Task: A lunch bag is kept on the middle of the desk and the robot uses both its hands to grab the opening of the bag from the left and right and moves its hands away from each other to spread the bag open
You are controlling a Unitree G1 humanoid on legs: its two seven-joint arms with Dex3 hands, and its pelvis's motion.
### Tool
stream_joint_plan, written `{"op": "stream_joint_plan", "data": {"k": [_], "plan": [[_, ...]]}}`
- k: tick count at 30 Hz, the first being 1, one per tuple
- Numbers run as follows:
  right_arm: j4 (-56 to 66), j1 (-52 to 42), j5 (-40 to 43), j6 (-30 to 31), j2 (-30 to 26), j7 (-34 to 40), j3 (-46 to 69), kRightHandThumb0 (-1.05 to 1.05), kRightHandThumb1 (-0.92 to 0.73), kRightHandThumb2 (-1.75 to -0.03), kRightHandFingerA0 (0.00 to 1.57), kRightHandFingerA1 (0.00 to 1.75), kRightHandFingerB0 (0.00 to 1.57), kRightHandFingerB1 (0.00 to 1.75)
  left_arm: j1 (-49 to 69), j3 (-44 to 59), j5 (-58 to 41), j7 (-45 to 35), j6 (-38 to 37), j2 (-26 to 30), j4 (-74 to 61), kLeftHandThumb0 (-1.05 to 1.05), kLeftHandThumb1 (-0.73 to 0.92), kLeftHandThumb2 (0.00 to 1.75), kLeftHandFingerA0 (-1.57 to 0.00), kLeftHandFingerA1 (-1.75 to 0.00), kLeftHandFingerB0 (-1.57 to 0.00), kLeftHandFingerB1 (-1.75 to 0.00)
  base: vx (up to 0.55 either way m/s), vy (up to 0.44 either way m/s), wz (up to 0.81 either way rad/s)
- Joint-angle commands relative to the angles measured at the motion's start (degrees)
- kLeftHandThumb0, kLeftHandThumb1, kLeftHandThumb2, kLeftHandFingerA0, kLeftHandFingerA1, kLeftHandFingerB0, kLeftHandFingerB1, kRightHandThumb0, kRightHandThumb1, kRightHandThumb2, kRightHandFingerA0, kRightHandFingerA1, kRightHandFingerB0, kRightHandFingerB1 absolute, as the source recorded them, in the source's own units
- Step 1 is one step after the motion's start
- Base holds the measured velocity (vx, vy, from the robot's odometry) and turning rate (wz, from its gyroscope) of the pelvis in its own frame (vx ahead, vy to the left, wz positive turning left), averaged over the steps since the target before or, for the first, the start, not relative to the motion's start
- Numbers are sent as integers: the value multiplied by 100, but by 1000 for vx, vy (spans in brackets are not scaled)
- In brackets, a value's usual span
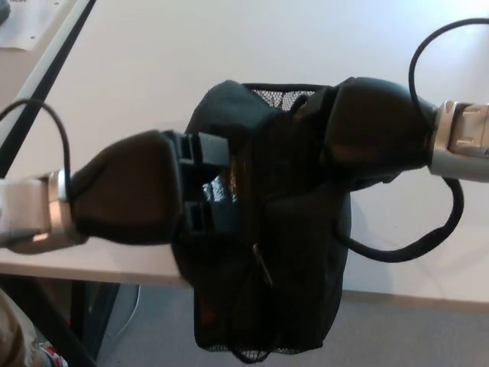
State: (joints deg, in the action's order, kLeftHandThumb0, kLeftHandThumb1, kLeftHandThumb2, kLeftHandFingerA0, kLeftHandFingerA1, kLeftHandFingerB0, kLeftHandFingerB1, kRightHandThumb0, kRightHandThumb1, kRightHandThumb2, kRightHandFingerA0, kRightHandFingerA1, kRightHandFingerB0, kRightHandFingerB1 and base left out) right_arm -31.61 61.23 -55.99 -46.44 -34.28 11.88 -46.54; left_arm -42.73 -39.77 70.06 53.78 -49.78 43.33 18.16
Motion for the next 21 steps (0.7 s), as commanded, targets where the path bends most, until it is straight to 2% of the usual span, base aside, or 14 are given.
{"op": "stream_joint_plan", "data": {"k": [1,2,3,4,5,6,7,12,16,17,18,19,20,21], "plan": [[127,-257,-377,-272,-279,-78,36,-42,-55,-58,88,175,88,122,450,65,49,588,-272,199,595,-37,21,137,-114,-172,-101,-152,0,0,0],[156,-371,-362,-291,-340,22,88,-43,-53,-57,87,175,82,142,554,108,-105,498,-347,228,802,-36,20,138,-111,-173,-98,-155,0,0,0],[168,-419,-366,-304,-361,65,116,-43,-53,-57,87,175,82,142,590,129,-151,473,-382,234,887,-36,20,138,-111,-173,-98,-155,0,0,0],[203,-515,-241,-340,-394,5,185,-44,-36,-80,118,141,99,129,794,216,-182,546,-277,319,923,-38,22,135,-109,-173,-95,-156,0,0,0],[287,-800,-81,-396,-515,185,368,-36,-53,-61,87,175,73,170,1128,398,-385,679,-213,383,1171,-33,25,114,-132,-144,-115,-133,0,0,0],[324,-917,-43,-420,-557,262,456,-36,-53,-61,87,175,73,170,1240,474,-460,721,-210,390,1271,-33,25,114,-132,-144,-115,-133,0,0,0],[363,-1097,105,-474,-614,254,610,-35,-53,-62,87,175,70,174,1406,605,-609,751,-267,405,1420,-23,20,127,-104,-175,-90,-162,0,0,0],[443,-2152,684,-587,-843,587,1435,-29,-50,-62,88,175,81,164,2131,1176,-1176,1070,-443,450,2249,-18,24,126,-99,-175,-91,-161,0,0,0],[219,-2738,200,-994,-1083,1875,1831,-27,-52,-66,91,174,83,163,2613,1413,-1280,1355,-480,547,2610,-16,37,123,-98,-175,-85,-165,0,0,0],[48,-2916,8,-1053,-1153,2449,1869,-27,-52,-69,91,174,82,166,2776,1489,-1405,1412,-550,549,2731,-24,44,117,-127,-142,-112,-132,0,0,0],[-131,-3065,-177,-1094,-1208,2999,1881,-27,-52,-69,91,174,82,166,2923,1566,-1551,1424,-614,537,2850,-24,44,117,-127,-142,-112,-132,0,0,0],[-386,-3157,-358,-1096,-1233,3546,1797,-29,-55,-72,90,174,79,168,3082,1671,-1757,1377,-653,491,2947,-23,44,125,-101,-175,-89,-161,0,0,0],[-484,-3182,-429,-1094,-1241,3752,1755,-29,-55,-72,90,174,79,168,3139,1714,-1832,1355,-666,472,2979,-23,44,125,-101,-175,-89,-161,0,0,0],[-698,-3327,-729,-780,-1290,4451,1572,-31,-60,-73,91,175,78,172,3272,1751,-1912,1413,-766,445,3101,-24,43,126,-101,-175,-88,-157,0,0,0]]}}
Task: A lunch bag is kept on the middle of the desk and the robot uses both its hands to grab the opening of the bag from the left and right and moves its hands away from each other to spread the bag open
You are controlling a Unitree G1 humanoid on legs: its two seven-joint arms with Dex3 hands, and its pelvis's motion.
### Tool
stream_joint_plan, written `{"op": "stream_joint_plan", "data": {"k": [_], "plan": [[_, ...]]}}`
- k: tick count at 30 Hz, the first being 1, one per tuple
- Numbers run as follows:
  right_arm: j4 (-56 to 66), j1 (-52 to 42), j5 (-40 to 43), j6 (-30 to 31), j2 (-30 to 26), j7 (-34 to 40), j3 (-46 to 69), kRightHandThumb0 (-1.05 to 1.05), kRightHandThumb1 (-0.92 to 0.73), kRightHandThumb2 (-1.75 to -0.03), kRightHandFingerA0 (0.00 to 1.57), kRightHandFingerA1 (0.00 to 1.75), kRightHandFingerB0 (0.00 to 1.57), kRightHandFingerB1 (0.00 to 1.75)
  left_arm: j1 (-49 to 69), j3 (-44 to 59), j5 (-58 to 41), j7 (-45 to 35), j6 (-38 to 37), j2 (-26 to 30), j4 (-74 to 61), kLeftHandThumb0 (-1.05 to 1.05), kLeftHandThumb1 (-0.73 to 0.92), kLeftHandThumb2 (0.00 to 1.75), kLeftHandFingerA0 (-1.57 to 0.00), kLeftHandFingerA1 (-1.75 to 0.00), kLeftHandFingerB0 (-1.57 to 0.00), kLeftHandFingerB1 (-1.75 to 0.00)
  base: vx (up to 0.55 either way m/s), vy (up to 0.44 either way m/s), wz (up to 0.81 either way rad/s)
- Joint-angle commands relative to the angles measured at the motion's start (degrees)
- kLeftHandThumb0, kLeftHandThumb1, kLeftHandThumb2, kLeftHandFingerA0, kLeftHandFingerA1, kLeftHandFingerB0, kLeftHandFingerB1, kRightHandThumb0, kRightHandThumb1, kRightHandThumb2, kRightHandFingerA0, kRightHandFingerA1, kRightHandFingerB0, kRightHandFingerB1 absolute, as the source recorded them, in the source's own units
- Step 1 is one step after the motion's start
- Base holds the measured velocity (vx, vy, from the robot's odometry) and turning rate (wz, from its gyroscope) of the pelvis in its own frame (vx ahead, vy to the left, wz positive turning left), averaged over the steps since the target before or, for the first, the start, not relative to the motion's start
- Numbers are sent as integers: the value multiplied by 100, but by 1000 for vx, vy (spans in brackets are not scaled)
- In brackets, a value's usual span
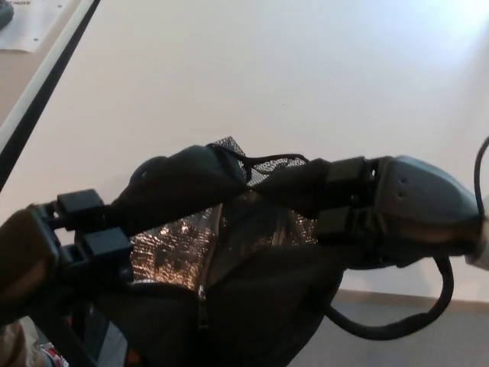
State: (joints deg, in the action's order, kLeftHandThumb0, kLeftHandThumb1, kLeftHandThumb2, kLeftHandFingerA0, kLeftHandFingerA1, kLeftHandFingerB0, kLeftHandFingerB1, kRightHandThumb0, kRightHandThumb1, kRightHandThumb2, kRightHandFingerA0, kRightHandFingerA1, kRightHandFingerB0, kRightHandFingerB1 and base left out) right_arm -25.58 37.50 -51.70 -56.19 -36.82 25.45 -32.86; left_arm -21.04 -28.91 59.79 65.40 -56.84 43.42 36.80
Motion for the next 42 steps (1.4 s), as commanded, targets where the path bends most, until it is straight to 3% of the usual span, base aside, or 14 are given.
{"op": "stream_joint_plan", "data": {"k": [1,17,20,23,24,28,32,35,36,38,39,40,41,42], "plan": [[-1399,-1012,-1292,331,-1057,3406,119,-31,-60,-73,91,175,78,172,1161,686,-917,271,-105,423,1289,-24,43,126,-101,-175,-88,-157,0,0,0],[-2764,-354,-1965,1326,-374,4893,-1099,-31,-62,-69,91,171,82,160,1570,776,-904,153,-157,285,947,-23,47,128,-102,-174,-91,-151,0,0,0],[-2680,161,-1994,1248,-187,4551,-1215,-32,-57,-69,99,157,89,140,1134,857,-844,-43,-110,315,642,-23,42,128,-104,-168,-97,-147,0,0,0],[-2499,679,-1887,1152,86,3967,-1197,-31,-57,-70,97,155,88,145,480,919,-723,-332,-68,337,358,-25,45,125,-105,-166,-98,-147,0,0,0],[-2488,1071,-1843,1096,330,3752,-1204,-28,-53,-66,91,168,83,155,11,966,-690,-544,7,270,221,-22,35,121,-98,-173,-91,-159,0,0,0],[-2808,2139,-1289,892,1144,2870,-1030,-26,-56,-66,83,175,66,172,-1478,983,-513,-1118,159,-78,41,-10,22,113,-99,-168,-88,-157,0,0,0],[-3261,2810,-812,1057,1654,2113,-801,-24,-55,-56,85,174,67,158,-2468,855,-246,-1064,147,-318,260,-17,24,117,-97,-173,-81,-161,0,0,0],[-3563,3276,-571,1152,1944,1954,-570,-13,-44,-66,84,172,73,158,-2977,807,-20,-893,232,-413,112,-17,24,123,-99,-167,-82,-156,0,0,0],[-3607,3468,-526,1319,2014,1874,-462,-26,-48,-58,85,157,87,93,-3137,823,7,-906,253,-452,-56,-20,47,69,-111,-117,-96,-84,0,0,0],[-3641,3664,-555,1609,2075,1759,-369,-30,-51,-59,79,151,80,88,-3262,824,93,-789,352,-525,-221,-17,47,70,-107,-115,-95,-83,0,0,0],[-3682,3768,-581,1576,2063,1715,-349,-48,-52,-58,66,124,52,60,-3291,821,125,-731,394,-559,-303,-16,50,64,-98,-102,-91,-72,0,0,0],[-3671,3843,-613,1731,2064,1629,-323,-68,-47,-84,66,82,36,50,-3328,799,176,-632,385,-599,-359,-6,43,83,-67,-58,-68,-45,0,0,0],[-3638,3901,-651,2000,2082,1517,-287,-68,-47,-84,66,82,36,50,-3372,761,240,-508,356,-641,-398,-6,43,83,-67,-58,-68,-45,0,0,0],[-3643,3870,-320,1959,2156,1142,-75,-49,-55,-57,64,62,42,34,-3355,756,274,-560,415,-630,-485,-6,39,92,-55,-48,-57,-39,0,0,0]]}}
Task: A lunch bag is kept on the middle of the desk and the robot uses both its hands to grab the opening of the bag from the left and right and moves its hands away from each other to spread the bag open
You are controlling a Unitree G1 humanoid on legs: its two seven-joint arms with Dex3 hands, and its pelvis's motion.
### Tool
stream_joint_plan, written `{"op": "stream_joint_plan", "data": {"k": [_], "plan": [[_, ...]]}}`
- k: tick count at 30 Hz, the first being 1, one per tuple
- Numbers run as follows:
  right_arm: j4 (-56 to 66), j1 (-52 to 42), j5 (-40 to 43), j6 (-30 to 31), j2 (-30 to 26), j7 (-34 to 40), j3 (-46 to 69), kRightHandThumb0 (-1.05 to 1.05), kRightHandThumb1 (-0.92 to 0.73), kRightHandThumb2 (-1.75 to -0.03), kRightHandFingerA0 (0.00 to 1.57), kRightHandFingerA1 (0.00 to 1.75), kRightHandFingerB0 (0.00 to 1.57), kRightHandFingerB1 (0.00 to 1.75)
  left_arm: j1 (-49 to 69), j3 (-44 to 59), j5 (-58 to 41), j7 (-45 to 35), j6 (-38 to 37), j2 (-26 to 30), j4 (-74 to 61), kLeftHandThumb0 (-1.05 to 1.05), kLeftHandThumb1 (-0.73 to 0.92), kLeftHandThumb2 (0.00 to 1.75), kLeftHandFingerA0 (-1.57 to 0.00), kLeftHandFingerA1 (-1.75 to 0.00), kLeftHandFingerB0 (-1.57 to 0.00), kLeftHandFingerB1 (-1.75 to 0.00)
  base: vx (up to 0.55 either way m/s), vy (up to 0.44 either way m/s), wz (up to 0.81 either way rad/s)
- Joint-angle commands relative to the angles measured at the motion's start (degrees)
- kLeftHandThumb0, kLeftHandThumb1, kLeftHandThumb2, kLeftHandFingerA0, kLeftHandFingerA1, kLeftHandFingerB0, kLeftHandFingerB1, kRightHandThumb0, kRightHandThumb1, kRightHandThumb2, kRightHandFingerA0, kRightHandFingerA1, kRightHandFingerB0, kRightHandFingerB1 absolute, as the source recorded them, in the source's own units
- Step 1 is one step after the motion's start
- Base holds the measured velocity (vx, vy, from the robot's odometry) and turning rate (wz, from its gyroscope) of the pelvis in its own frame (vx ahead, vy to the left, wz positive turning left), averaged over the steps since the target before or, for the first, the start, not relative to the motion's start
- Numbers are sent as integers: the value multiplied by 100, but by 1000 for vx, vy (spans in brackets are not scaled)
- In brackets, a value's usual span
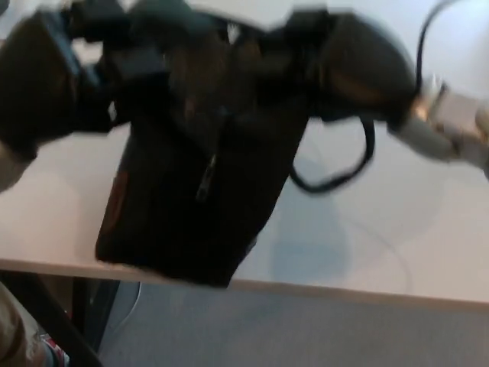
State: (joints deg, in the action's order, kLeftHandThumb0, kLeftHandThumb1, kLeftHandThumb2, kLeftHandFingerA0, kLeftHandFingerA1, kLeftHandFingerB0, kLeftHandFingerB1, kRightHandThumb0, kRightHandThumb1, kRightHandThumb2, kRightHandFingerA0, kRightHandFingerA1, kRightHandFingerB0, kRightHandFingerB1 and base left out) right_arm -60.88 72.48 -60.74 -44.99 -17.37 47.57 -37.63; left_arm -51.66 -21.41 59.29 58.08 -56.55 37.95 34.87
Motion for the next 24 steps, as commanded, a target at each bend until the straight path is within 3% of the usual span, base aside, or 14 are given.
{"op": "stream_joint_plan", "data": {"k": [1,6,7,14,20,21,22,23,24], "plan": [[-57,355,807,904,255,-1468,563,-41,-59,-58,51,41,26,30,-252,-1,356,132,459,-91,-380,-5,38,89,-41,-42,-40,-36,0,0,0],[-82,352,939,1064,335,-1974,765,-36,-54,-56,44,44,19,28,46,-58,430,-62,713,-137,-581,-4,37,82,-34,-46,-18,-42,0,0,0],[-128,337,926,1076,348,-1974,775,-35,-53,-56,41,43,16,27,91,-91,453,-68,709,-128,-566,-4,31,92,-22,-57,-9,-52,0,0,0],[-215,350,793,1320,203,-2351,785,-36,-53,-57,33,43,11,25,562,-116,536,-21,867,68,-443,3,32,92,-22,-56,-1,-49,0,0,0],[-194,275,971,1287,13,-2415,936,-34,-49,-55,38,44,16,27,824,29,488,-120,1094,362,-446,2,30,90,-23,-56,-2,-50,0,0,0],[-192,268,970,1293,-4,-2402,935,-34,-48,-54,40,45,16,27,839,39,462,-125,1098,385,-445,4,36,77,-32,-43,-9,-39,0,0,0],[-196,259,966,1300,-27,-2373,932,-34,-48,-54,40,45,16,27,859,52,424,-130,1100,418,-439,4,36,77,-32,-43,-9,-39,0,0,0],[-224,250,996,1301,-116,-2490,949,-32,-50,-55,39,44,14,27,873,78,374,-170,1137,489,-315,5,31,92,-21,-55,-3,-49,0,0,0],[-227,242,1022,1304,-166,-2573,965,-32,-51,-55,39,45,13,26,877,92,338,-213,1158,521,-247,4,31,91,-21,-55,-3,-49,0,0,0]]}}
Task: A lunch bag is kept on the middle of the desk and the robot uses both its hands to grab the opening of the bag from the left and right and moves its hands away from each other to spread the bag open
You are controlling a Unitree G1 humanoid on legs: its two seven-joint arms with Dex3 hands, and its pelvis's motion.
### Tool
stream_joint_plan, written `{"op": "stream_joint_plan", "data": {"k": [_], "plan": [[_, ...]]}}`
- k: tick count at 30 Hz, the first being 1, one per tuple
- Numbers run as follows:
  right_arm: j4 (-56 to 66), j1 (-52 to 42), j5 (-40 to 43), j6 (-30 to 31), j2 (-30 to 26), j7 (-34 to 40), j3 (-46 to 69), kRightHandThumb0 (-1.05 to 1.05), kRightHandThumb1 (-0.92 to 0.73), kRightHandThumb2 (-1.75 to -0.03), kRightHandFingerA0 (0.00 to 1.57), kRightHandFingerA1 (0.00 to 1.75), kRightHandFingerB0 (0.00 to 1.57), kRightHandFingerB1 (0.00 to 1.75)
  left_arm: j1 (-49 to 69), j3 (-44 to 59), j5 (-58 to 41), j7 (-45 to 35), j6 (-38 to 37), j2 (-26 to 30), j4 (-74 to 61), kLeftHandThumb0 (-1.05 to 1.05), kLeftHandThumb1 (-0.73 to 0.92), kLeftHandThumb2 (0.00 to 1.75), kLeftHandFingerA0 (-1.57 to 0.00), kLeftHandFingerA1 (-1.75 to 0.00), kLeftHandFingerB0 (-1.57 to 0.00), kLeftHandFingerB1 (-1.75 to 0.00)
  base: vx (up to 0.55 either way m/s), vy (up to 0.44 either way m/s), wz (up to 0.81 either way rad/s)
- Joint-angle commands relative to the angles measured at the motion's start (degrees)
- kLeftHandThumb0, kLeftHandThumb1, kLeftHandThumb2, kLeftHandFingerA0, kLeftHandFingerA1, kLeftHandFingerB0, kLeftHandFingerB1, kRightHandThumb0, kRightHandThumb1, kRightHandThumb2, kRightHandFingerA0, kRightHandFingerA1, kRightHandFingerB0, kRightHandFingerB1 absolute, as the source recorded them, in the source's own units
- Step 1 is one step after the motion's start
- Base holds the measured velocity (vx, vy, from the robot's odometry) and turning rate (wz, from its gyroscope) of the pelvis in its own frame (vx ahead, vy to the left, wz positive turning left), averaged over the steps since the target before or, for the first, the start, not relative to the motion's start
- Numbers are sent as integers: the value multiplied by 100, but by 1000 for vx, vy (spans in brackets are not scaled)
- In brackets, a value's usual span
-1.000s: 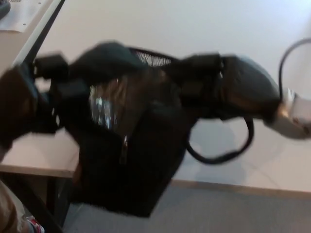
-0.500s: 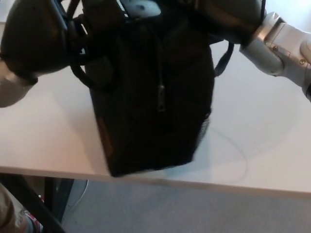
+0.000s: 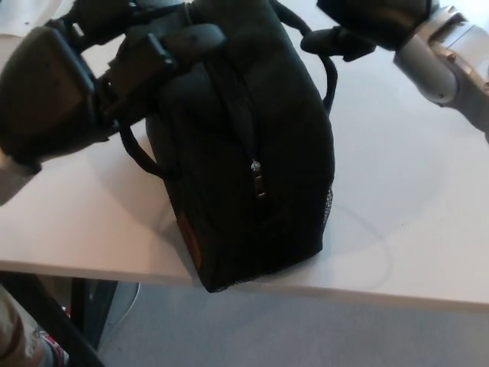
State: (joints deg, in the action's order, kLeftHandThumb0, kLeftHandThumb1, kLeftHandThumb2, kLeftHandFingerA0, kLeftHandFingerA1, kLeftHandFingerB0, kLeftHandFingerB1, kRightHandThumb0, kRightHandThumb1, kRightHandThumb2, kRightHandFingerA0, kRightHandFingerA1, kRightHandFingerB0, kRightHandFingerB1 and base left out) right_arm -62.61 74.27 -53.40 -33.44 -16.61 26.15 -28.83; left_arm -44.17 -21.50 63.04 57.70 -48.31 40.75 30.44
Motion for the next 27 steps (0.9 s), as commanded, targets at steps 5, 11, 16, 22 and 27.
{"op": "stream_joint_plan", "data": {"k": [5,11,16,22,27], "plan": [[-54,45,386,243,-283,-554,113,-32,-50,-57,36,46,11,24,65,69,-116,-438,480,221,357,2,39,70,-26,-42,-11,-38,0,0,0],[-435,248,346,794,-87,-478,52,-41,-49,-54,27,43,0,18,-232,1,-2,-301,1229,-160,940,5,38,79,-18,-46,-3,-33,0,0,0],[-143,115,457,743,-316,-418,171,-41,-49,-55,26,44,0,20,-8,367,-324,-339,1533,-15,797,5,42,73,-20,-44,-4,-30,0,0,0],[1679,-1225,890,499,-1150,-545,805,-40,-33,-72,24,53,0,20,1226,1318,-833,-423,1595,558,-341,6,38,76,-16,-44,-4,-31,0,0,0],[4182,-3386,1299,577,-1943,-762,1850,-37,-52,-55,32,40,6,25,3051,2624,-1595,-508,1446,605,-1660,17,37,78,-23,-36,-11,-27,0,0,0]]}}
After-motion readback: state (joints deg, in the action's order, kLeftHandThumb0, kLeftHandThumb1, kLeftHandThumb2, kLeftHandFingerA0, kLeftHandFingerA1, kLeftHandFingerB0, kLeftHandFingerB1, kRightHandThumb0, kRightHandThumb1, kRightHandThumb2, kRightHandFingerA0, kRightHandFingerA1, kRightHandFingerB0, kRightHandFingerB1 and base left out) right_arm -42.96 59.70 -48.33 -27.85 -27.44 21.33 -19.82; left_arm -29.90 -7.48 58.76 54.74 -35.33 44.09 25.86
